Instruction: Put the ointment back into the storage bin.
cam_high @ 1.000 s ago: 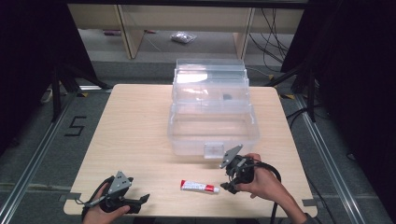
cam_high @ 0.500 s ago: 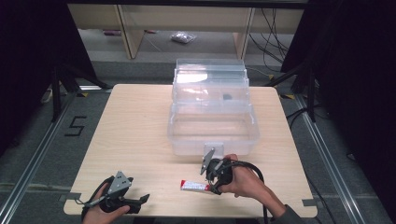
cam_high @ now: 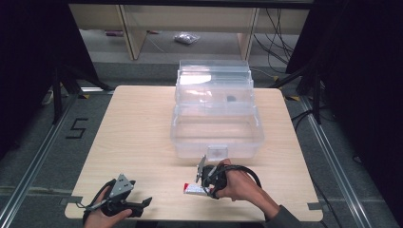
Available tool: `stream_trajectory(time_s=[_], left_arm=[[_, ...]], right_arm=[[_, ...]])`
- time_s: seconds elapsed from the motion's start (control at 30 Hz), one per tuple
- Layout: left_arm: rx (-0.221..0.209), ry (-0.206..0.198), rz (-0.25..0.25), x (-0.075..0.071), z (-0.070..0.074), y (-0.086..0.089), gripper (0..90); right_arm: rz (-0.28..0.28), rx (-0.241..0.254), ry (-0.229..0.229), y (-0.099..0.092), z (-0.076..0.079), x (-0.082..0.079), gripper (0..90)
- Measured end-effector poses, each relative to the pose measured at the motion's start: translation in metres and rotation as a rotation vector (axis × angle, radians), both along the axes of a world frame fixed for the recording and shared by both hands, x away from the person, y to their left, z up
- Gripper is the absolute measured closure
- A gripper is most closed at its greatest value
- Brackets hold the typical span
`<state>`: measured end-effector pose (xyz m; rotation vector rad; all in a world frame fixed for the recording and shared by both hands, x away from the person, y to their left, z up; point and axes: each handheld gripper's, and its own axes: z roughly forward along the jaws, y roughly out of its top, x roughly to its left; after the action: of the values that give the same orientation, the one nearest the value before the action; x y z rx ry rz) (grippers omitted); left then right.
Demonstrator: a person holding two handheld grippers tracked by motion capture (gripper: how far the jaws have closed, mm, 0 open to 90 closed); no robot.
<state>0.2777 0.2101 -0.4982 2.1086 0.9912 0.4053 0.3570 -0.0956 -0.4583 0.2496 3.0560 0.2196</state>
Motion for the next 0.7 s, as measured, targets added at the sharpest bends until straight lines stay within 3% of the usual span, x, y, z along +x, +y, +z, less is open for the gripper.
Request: stream_trajectory(time_s=[0.1, 0.17, 0.27, 0.3, 0.33, 0.4, 0.43, 0.5, 0.53, 0.7], left_arm=[[0.005, -0.003, 0.002, 0.001, 0.000, 0.000, 14.9], [0.004, 0.000, -0.003, 0.000, 0.000, 0.000, 14.9], [0.007, -0.003, 0.002, 0.001, 0.000, 0.000, 14.9], [0.005, -0.002, 0.004, 0.001, 0.000, 0.000, 14.9], [0.005, 0.001, -0.004, 0.000, 0.000, 0.000, 14.9], [0.006, -0.001, -0.004, 0.001, 0.000, 0.000, 14.9], [0.008, -0.002, -0.001, 0.001, 0.000, 0.000, 14.9], [0.006, -0.002, 0.000, 0.001, 0.000, 0.000, 14.9], [0.005, 0.002, -0.004, 0.000, 0.000, 0.000, 14.9], [0.009, 0.001, -0.009, 0.000, 0.000, 0.000, 14.9]], right_arm=[[0.022, -0.002, 0.011, 0.001, -0.002, 0.002, 59.5], [-0.015, -0.017, 0.023, 0.003, -0.003, 0.001, 60.1], [0.036, -0.010, 0.026, 0.003, -0.008, 0.005, 62.1], [-0.005, -0.018, 0.037, 0.004, -0.008, 0.003, 62.1], [0.033, -0.008, 0.036, 0.004, -0.010, 0.006, 62.4], [-0.011, -0.019, 0.046, 0.005, -0.010, 0.003, 63.2], [-0.004, -0.023, 0.054, 0.006, -0.010, 0.004, 63.5], [0.029, 0.001, 0.038, 0.005, -0.013, 0.007, 64.0], [0.001, -0.018, 0.045, 0.005, -0.012, 0.006, 64.3], [0.014, -0.015, 0.043, 0.006, -0.014, 0.007, 66.2]])
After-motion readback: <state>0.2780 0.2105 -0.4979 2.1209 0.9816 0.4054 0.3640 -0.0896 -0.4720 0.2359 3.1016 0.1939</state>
